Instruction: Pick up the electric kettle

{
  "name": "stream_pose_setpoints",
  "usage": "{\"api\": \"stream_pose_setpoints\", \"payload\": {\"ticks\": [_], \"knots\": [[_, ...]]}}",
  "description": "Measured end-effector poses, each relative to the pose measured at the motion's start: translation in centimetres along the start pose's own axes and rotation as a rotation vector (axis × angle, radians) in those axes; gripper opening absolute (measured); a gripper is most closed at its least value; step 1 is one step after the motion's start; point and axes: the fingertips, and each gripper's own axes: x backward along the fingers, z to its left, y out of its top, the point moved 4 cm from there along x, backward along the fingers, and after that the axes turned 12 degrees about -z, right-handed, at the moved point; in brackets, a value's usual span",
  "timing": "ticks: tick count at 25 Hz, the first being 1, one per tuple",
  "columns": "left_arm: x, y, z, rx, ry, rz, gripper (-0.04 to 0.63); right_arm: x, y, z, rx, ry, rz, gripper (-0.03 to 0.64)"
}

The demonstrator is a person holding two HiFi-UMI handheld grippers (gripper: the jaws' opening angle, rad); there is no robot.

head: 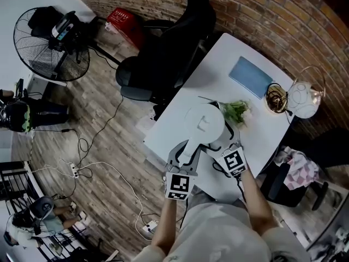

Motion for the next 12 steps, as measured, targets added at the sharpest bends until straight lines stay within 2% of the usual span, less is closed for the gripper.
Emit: {"api": "stream_pose_setpoints", "payload": {"ticks": [3, 12], "knots": [[0.04, 0.02, -0.05, 0.009, -0.01, -0.017, 0.135, 0.11, -0.04, -0.05, 0.031, 0.011, -0.002, 0.578], [-0.07, -0.27, -0.34, 0.011, -0.018, -0.033, 0.132, 0.4, -0.33, -0.06, 0.002, -0.009, -0.011, 0.575]]}}
